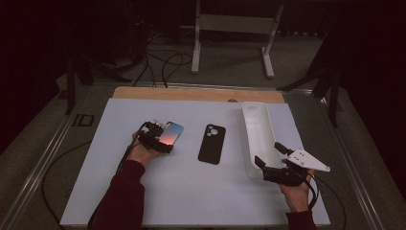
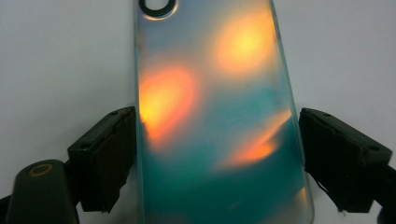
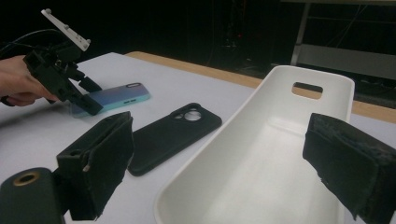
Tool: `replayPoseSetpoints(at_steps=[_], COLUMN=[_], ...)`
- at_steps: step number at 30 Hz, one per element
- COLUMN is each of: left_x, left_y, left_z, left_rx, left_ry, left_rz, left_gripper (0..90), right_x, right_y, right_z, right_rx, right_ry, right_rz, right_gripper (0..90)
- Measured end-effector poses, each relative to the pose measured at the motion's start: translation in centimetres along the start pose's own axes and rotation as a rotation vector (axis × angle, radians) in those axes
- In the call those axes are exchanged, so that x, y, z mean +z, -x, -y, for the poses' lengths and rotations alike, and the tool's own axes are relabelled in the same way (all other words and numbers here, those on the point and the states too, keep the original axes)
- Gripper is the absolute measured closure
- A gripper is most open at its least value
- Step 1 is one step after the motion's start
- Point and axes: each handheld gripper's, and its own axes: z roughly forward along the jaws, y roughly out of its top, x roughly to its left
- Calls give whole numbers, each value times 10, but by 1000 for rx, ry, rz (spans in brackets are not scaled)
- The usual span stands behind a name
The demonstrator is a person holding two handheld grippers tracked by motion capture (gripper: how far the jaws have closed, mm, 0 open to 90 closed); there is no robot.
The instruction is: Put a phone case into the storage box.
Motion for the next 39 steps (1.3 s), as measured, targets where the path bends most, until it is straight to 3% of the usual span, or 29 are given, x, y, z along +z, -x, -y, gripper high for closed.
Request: replayPoseSetpoints(at_steps=[6, 13, 22, 39], left_x=[-2, -16, -36, -67], left_y=[3, 6, 9, 30], left_z=[0, -4, -6, -11], left_rx=[16, 12, 3, 77], left_ry=[17, 88, 164, 278], left_rz=[-20, -31, -11, 32], left_gripper=[166, 170, 170, 170], right_x=[-1, 0, 2, 9], right_y=[2, 1, 1, -3], right_z=[0, -1, -1, -8], right_rx=[3, 3, 1, 4], right_ry=[2, 1, -6, -40], right_rz=[4, 2, -5, -38], right_gripper=[85, 85, 85, 84])
